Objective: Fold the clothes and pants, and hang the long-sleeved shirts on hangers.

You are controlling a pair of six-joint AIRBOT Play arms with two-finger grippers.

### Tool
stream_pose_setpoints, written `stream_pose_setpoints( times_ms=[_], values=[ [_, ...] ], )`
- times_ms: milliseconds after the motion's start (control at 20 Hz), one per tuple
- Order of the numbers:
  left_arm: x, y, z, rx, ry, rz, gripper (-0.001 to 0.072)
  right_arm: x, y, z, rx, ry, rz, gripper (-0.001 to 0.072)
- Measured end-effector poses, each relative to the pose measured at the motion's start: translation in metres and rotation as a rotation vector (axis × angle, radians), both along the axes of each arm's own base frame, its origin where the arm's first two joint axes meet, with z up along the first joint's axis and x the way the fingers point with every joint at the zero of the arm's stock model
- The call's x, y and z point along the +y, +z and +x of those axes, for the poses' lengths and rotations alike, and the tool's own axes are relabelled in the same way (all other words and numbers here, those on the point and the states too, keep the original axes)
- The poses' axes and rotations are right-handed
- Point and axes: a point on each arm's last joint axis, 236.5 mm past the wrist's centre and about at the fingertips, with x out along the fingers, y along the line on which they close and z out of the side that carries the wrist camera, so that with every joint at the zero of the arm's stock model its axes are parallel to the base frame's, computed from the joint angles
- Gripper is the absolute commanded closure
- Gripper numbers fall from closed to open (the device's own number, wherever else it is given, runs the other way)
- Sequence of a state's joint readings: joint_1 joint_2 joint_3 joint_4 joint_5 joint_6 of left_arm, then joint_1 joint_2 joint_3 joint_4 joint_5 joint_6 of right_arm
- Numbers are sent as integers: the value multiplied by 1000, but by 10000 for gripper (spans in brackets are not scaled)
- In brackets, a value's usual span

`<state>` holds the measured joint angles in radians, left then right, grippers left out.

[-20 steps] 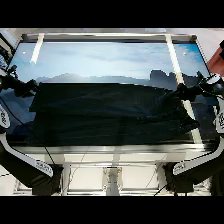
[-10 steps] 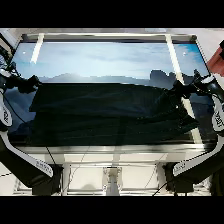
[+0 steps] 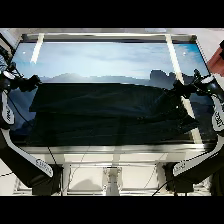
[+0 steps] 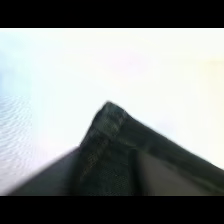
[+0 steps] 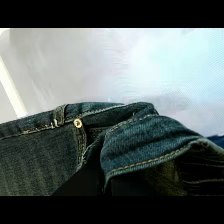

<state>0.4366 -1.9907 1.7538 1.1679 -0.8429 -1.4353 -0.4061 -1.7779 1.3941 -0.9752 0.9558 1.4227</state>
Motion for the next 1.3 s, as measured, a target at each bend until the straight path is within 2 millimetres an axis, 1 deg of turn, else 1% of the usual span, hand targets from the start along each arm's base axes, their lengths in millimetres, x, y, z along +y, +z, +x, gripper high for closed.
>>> stream_pose_setpoints(
  times_ms=[150,250,350,550,700,800,850,1000,1050,1150,1250,1300],
  values=[
    [2,-6,3,-7,4,9,680,-3,0,2,-5,-14,-3,684],
    [2,-8,5,-10,5,13,681,-14,3,4,-11,-54,-4,684],
    [3,-8,7,-18,11,17,682,-35,13,8,-26,-105,-16,684],
    [9,-4,14,-50,56,14,681,-79,46,16,-74,-199,-34,684],
    [9,3,25,-102,93,1,681,-99,64,22,-113,-240,-51,683],
    [8,9,34,-142,113,-6,682,-106,67,24,-123,-257,-55,681],
    [6,12,39,-165,125,-15,681,-108,64,25,-121,-262,-52,624],
    [-1,16,49,-207,146,-38,672,-108,53,25,-101,-264,-38,410],
    [-3,18,52,-216,150,-47,672,-106,49,24,-89,-260,-30,366],
    [-6,26,53,-227,150,-58,672,-106,50,22,-75,-247,-24,365],
    [-7,42,48,-231,125,-55,667,-112,60,17,-60,-228,-33,366],
    [-6,52,43,-228,98,-44,526,-116,69,12,-47,-208,-42,367]
  ],
)
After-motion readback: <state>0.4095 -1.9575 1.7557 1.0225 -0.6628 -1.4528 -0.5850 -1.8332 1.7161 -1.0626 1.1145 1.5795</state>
